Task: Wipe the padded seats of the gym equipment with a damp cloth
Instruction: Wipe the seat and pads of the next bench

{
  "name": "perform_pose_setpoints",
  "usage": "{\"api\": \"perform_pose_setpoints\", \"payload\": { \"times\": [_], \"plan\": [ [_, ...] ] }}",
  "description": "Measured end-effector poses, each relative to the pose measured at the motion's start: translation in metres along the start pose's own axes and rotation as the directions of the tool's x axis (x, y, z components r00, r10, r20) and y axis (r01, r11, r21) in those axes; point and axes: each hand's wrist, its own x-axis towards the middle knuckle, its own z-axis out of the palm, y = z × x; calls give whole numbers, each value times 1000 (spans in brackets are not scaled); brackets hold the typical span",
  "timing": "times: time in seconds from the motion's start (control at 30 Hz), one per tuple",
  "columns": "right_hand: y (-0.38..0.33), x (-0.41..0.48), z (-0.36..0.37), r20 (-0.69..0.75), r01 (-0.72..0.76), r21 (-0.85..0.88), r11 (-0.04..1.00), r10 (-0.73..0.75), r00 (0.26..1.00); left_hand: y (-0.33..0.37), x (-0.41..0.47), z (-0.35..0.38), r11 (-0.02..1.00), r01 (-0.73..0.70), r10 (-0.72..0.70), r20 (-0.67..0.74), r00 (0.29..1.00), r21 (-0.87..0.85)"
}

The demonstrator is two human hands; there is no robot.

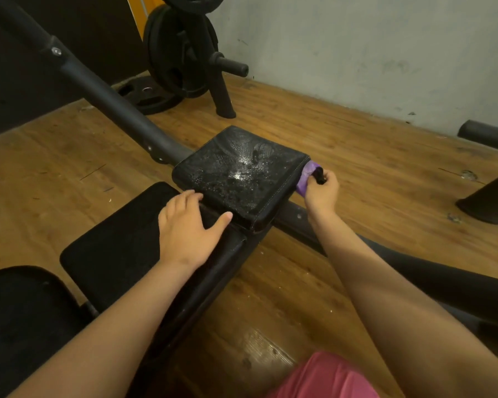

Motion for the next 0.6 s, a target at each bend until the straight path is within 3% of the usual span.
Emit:
{"api": "perform_pose_setpoints", "payload": {
  "times": [0.1, 0.2, 0.27, 0.37, 0.6],
  "plan": [
    [-19, 39, -1, 14, 37, -77, 996, -36, 999, 0, 18, 10, 989, 7, -19, 79, 997, 145],
    [-35, 80, -4, 208, 70, -271, 960, -13, 978, -1, 23, 12, 986, -5, -4, 55, 998, 169],
    [-45, 95, -11, 424, 97, -343, 934, 61, 904, -2, 24, 12, 982, -21, 11, 55, 998, 189],
    [-55, 110, -25, 592, 81, -378, 922, 174, 787, -4, 23, 14, 975, -38, 25, 59, 998, 221],
    [-74, 128, 32, 689, 252, -523, 814, 231, 687, -5, 27, 17, 974, -27, 20, 33, 999, 227]
  ]
}}
